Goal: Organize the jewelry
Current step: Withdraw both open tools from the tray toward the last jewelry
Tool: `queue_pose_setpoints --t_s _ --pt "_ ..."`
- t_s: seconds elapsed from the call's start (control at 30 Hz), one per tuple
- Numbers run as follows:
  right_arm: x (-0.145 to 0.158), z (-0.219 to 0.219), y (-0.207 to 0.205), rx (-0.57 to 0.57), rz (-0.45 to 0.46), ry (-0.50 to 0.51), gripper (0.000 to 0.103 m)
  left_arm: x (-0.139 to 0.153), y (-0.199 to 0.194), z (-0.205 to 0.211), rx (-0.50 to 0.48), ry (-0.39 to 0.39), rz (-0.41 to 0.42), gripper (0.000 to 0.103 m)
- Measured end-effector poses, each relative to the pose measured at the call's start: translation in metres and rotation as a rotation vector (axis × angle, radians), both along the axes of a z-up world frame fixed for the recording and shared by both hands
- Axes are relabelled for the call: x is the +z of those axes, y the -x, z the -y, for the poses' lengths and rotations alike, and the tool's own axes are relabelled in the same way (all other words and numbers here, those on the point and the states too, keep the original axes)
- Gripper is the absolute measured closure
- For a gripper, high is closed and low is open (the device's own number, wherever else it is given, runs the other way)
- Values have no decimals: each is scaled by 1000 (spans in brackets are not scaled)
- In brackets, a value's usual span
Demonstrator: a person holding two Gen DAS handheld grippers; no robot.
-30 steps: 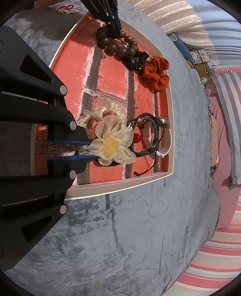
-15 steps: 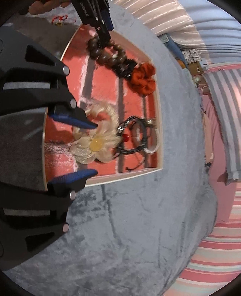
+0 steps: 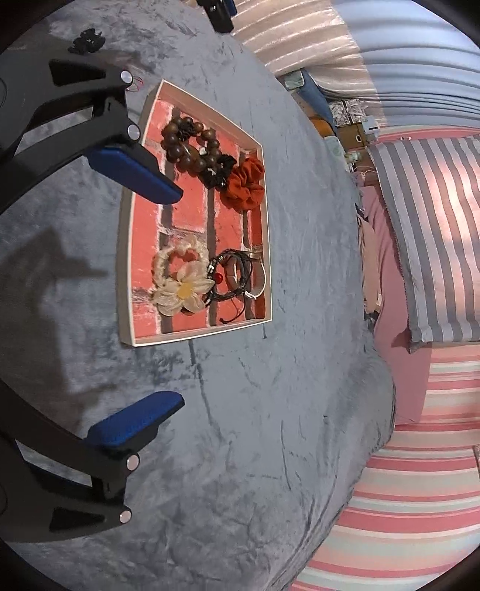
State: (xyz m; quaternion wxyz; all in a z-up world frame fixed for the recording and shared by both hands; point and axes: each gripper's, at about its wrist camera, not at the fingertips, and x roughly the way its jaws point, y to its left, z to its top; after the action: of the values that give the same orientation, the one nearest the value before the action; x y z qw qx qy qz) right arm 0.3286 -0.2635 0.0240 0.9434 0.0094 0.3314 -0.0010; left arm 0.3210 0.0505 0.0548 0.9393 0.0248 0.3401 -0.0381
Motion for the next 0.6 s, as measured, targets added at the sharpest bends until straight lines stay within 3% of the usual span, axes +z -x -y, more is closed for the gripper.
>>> queue_pose_setpoints --t_s 0.17,0.6 --pt "-7 -15 16 4 -13 -1 4 -6 25 -29 23 -3 4 11" --pt "-39 -87 40 83 -56 -4 4 -54 77 -72 30 27 -68 11"
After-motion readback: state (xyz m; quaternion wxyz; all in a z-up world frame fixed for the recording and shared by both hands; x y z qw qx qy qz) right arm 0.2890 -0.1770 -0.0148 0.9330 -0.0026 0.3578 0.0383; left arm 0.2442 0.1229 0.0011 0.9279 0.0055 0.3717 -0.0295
